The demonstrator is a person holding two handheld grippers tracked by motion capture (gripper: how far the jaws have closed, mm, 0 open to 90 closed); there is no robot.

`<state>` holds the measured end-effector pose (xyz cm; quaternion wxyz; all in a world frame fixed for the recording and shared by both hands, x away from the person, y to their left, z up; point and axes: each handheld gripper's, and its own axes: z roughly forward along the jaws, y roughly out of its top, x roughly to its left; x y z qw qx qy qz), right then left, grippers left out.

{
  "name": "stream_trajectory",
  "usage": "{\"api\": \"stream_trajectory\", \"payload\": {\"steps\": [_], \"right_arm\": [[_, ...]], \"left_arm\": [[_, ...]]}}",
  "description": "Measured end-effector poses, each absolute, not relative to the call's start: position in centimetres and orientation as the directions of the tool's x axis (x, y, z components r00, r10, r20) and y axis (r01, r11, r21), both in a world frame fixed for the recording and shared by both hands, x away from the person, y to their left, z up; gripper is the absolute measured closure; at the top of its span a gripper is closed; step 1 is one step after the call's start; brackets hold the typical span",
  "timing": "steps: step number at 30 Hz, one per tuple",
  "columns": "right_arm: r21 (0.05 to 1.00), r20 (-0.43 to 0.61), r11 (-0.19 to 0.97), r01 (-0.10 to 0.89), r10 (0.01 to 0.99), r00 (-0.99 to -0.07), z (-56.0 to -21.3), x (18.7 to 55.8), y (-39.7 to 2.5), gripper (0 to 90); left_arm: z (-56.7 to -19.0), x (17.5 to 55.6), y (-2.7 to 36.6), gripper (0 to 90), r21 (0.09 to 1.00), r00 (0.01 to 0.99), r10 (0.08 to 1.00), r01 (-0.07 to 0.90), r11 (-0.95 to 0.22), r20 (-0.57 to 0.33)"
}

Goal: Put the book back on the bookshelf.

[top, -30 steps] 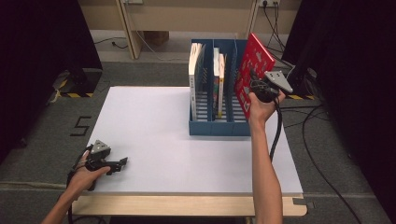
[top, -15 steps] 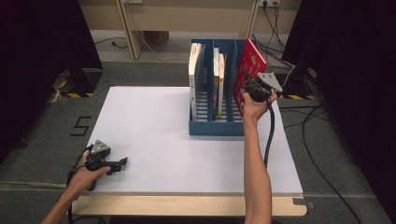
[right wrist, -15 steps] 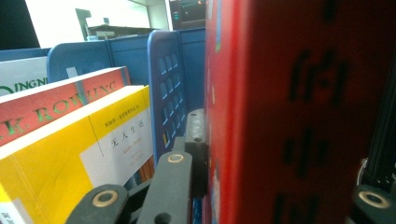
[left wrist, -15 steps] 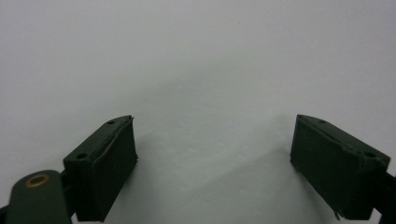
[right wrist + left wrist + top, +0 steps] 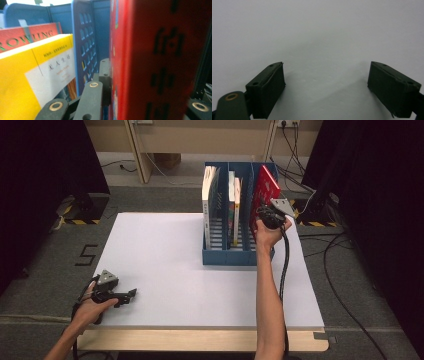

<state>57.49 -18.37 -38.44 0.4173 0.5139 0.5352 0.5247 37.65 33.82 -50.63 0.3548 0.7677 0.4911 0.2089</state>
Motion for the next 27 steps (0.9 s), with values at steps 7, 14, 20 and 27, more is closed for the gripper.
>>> {"api": "stream_trajectory", "payload": {"steps": [7, 14, 20, 27], "right_arm": [[0.989, 0.093, -0.078, 0.128, 0.989, -0.114, -38.9, 58.0, -18.2, 78.9], [0.989, 0.088, -0.073, 0.129, 0.99, -0.11, -39.0, 58.2, -18.2, 78.4], [0.987, 0.089, -0.074, 0.141, 0.991, -0.103, -39.6, 58.3, -18.4, 78.4], [0.983, 0.078, -0.055, 0.175, 0.989, -0.124, -39.3, 58.1, -18.5, 77.9]], "left_arm": [[-50.6, 37.6, 33.8, 13.0, 0.75, 0.43, 0.902, 0.606, -0.266, -0.027], [-50.6, 37.6, 33.8, 12.9, 0.75, 0.431, 0.902, 0.606, -0.266, -0.027], [-50.6, 37.6, 33.8, 12.9, 0.75, 0.431, 0.902, 0.605, -0.266, -0.027], [-50.6, 37.7, 33.8, 12.8, 0.75, 0.431, 0.902, 0.605, -0.266, -0.028]]}}
